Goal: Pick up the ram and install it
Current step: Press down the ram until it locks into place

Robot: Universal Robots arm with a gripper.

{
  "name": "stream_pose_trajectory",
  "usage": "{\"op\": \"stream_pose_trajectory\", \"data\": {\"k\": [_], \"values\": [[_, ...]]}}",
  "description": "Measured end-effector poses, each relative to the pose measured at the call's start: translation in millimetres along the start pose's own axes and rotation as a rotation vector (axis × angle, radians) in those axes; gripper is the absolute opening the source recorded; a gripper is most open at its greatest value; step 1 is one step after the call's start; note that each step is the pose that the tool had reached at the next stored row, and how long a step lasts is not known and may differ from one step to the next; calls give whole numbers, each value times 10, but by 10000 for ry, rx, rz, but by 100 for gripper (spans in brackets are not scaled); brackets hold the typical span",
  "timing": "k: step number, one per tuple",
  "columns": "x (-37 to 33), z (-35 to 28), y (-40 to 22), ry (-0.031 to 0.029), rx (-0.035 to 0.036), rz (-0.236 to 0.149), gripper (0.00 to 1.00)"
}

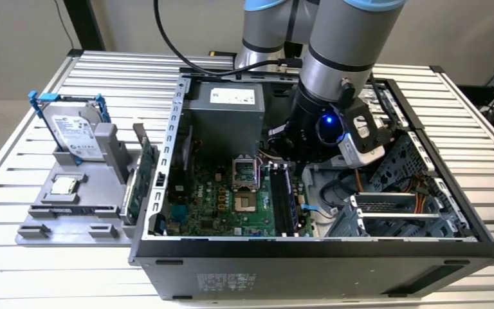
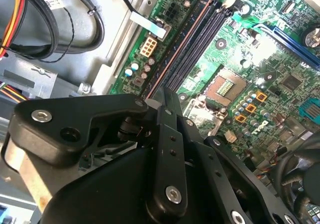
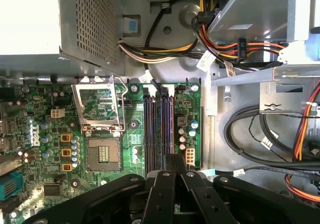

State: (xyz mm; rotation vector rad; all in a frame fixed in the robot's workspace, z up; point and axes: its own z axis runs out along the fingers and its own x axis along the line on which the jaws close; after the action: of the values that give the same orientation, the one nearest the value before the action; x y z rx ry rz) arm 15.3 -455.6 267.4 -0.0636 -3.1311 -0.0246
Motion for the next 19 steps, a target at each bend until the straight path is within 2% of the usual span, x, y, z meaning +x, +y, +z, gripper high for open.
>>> {"op": "stream_pose_trajectory", "data": {"k": [2,4,19], "values": [[0,0,0,0,1,-53,0],[0,0,0,4,3,-265,0],[0,1,0,46,29,-2981,0]]}}
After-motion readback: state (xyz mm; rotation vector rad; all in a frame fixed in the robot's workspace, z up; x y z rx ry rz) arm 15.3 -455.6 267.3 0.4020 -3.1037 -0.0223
